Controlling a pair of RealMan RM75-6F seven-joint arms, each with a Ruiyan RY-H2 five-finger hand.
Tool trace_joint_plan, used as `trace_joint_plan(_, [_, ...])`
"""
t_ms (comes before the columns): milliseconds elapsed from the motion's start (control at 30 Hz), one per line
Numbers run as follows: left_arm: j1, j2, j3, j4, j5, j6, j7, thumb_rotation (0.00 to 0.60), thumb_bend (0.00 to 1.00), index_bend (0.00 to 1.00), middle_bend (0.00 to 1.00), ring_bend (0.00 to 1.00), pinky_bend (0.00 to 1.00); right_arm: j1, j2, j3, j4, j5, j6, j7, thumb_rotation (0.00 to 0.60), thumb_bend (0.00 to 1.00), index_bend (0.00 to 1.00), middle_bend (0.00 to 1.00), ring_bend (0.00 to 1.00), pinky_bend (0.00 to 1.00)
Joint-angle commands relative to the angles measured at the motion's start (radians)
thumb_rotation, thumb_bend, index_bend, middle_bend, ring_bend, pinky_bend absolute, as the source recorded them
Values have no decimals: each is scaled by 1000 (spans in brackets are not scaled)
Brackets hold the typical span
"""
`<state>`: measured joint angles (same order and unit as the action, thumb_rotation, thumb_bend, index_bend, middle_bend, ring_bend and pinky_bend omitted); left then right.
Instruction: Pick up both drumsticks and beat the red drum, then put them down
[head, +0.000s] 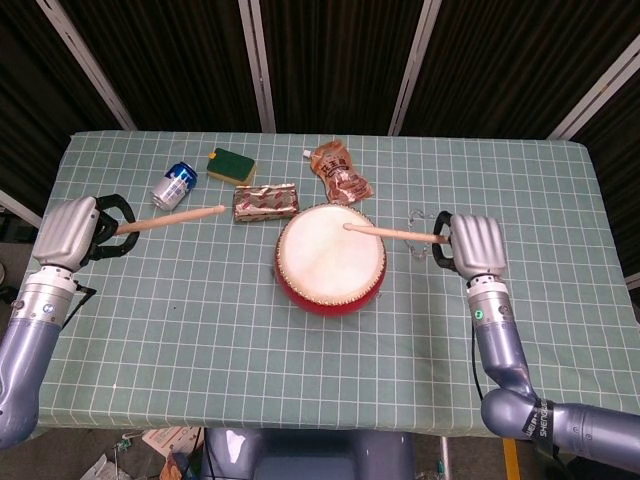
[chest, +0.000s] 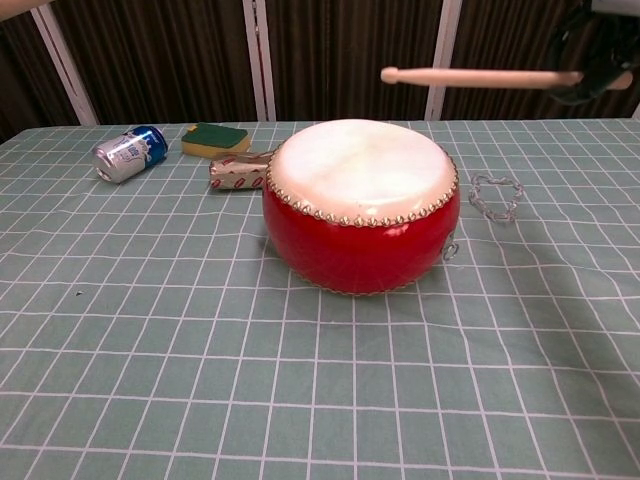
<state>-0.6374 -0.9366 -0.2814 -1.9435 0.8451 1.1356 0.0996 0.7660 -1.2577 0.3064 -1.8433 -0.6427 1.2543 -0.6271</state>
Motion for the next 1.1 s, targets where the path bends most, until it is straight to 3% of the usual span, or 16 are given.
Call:
trace_joint_plan(33, [5,7,-1,-7,7,-3,-4,600,532,805,1000,1000,1000,41,-99,-135,120,-15,-10,-183,600,658,940,1000,1000,1000])
trace_joint_plan(133, [9,13,-1,-8,9,-10,-9,600,531,805,1000,1000,1000,66,-150,-215,174,-51,20,-340,600,658,943,1000,1000,1000])
trace_joint_plan(233, [11,16,-1,-2,8,-21,-14,600,531,805,1000,1000,1000,82,-180,-233,180,-45,60,-442,600,658,945,1000,1000,1000])
trace_joint_plan(467, [19,23,-6,0,12,-24,-25,600,532,804,1000,1000,1000,70,-147,-116,113,-50,142,-361,600,658,944,1000,1000,1000])
trace_joint_plan(767, [13,16,-4,-21,27,-19,11,600,532,804,1000,1000,1000,-14,16,22,-17,-35,175,-146,600,658,944,1000,1000,1000])
trace_joint_plan(1100, [-106,-103,-25,18,-55,-21,185,600,532,804,1000,1000,1000,-82,95,30,-20,-43,129,-21,600,658,944,1000,1000,1000])
